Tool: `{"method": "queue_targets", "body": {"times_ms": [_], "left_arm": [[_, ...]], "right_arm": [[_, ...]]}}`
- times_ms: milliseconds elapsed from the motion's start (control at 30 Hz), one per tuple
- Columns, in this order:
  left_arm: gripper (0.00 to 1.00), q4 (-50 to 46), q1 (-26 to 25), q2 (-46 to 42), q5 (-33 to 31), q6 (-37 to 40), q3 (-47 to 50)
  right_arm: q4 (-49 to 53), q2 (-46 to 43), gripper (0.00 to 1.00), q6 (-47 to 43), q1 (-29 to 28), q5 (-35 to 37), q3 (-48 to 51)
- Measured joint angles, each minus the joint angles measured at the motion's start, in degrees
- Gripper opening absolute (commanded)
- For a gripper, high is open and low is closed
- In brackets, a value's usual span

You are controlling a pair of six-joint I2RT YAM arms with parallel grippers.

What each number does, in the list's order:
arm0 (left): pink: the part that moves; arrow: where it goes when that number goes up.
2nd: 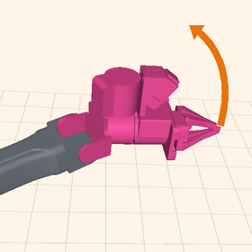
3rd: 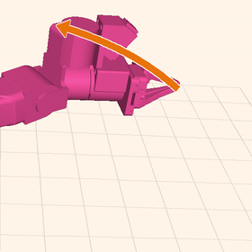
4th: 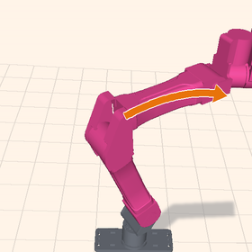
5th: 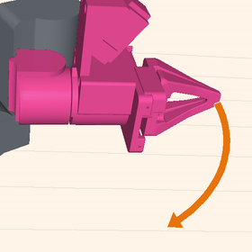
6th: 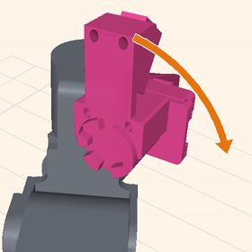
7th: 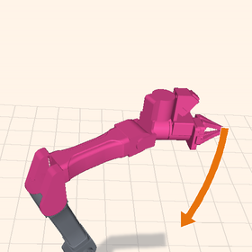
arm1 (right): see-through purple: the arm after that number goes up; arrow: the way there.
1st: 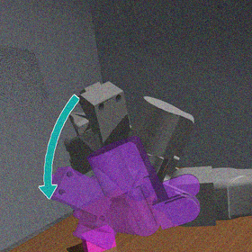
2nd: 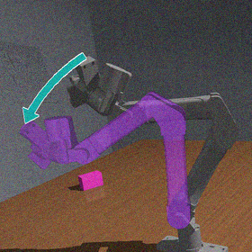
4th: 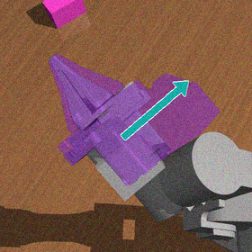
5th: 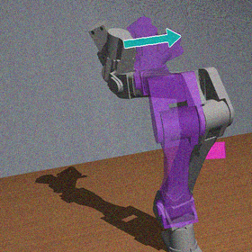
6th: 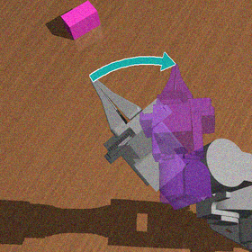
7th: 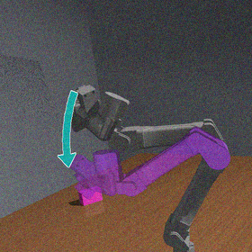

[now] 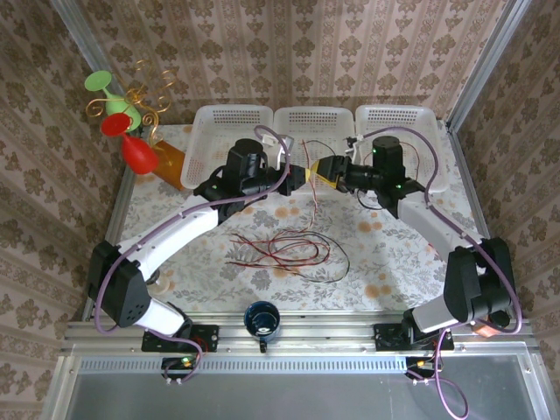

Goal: Untangle the cables

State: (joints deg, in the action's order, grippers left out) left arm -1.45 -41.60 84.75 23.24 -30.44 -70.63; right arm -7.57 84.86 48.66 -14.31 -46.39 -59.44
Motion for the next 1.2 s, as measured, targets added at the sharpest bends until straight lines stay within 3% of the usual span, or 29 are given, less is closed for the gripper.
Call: {"method": "queue_targets", "body": {"times_ms": [67,233,433,633,767,1200], "left_arm": [[0.0,-0.09,0.0,0.0,0.13,0.0,-0.02],[0.0,-0.74,0.0,0.0,0.11,0.0,-0.02],[0.0,-0.74,0.02,0.04,0.59,-0.02,-0.02],[0.26,1.51,0.0,0.9,1.81,-1.86,0.09],[0.36,2.05,0.0,1.14,2.05,-2.64,0.11],[0.47,2.27,0.0,1.27,0.66,-1.44,-0.57]], "right_arm": [[0.02,1.49,0.47,0.26,-0.66,-0.26,-0.55],[-0.57,3.08,0.0,1.31,-1.4,-0.57,-0.98],[-1.25,2.38,0.0,1.44,-1.4,0.15,-0.94],[-1.27,0.55,0.0,1.42,-1.4,0.85,-0.9],[-1.25,0.26,0.0,1.42,-1.4,0.94,-0.83],[-1.05,0.26,0.0,1.29,-1.53,0.94,-0.83]]}}
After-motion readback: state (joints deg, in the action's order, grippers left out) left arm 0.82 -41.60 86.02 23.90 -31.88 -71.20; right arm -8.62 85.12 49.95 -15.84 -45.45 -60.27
